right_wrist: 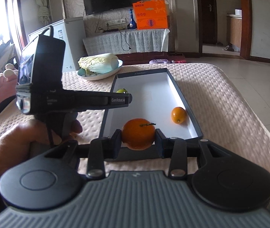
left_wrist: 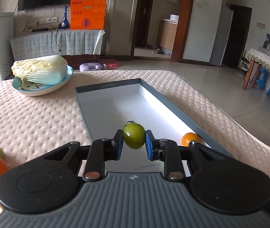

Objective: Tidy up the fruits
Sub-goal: 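Carry the green tomato over the grey box and open the left tool, then lower the mandarin into the grey box and open the right tool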

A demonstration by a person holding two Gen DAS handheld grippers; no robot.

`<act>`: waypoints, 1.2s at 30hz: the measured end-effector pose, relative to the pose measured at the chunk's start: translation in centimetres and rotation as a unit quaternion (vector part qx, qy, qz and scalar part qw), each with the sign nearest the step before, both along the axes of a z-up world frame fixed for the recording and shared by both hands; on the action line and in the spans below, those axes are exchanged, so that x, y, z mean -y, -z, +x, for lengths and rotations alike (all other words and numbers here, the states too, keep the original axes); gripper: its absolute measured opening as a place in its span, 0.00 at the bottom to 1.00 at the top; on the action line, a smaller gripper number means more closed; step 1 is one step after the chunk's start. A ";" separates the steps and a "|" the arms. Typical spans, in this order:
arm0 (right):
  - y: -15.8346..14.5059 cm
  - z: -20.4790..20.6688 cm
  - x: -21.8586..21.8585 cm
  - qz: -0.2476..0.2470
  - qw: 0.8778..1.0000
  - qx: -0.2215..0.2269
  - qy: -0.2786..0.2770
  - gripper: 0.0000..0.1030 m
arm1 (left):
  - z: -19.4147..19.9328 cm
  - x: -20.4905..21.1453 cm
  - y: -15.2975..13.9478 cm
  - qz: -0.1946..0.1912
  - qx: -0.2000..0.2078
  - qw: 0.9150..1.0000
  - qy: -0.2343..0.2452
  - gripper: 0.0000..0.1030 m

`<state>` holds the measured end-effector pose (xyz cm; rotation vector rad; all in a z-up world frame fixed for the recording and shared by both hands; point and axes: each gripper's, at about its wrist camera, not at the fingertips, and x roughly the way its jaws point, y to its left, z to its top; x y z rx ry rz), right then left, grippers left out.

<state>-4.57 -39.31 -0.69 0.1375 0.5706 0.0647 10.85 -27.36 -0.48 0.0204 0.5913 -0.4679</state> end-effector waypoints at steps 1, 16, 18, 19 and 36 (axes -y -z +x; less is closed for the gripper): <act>0.0 0.0 0.2 0.001 1.000 -0.001 0.002 0.39 | 0.2 0.3 0.1 -0.001 -0.002 1.000 0.002 0.28; 0.4 0.2 0.9 0.007 1.000 -0.007 0.007 0.39 | 2.2 2.9 1.1 0.004 -0.020 1.000 0.004 0.29; 0.4 0.2 0.8 0.007 1.000 -0.007 0.008 0.39 | 2.3 2.9 1.0 0.003 -0.020 1.000 0.005 0.30; 0.5 0.2 0.9 0.008 1.000 -0.007 0.009 0.39 | 2.3 2.8 1.0 0.004 -0.018 1.000 0.005 0.33; 0.5 1.8 0.3 0.007 1.000 0.014 0.027 0.39 | -0.2 -0.4 -1.2 -0.016 0.028 0.999 0.020 0.58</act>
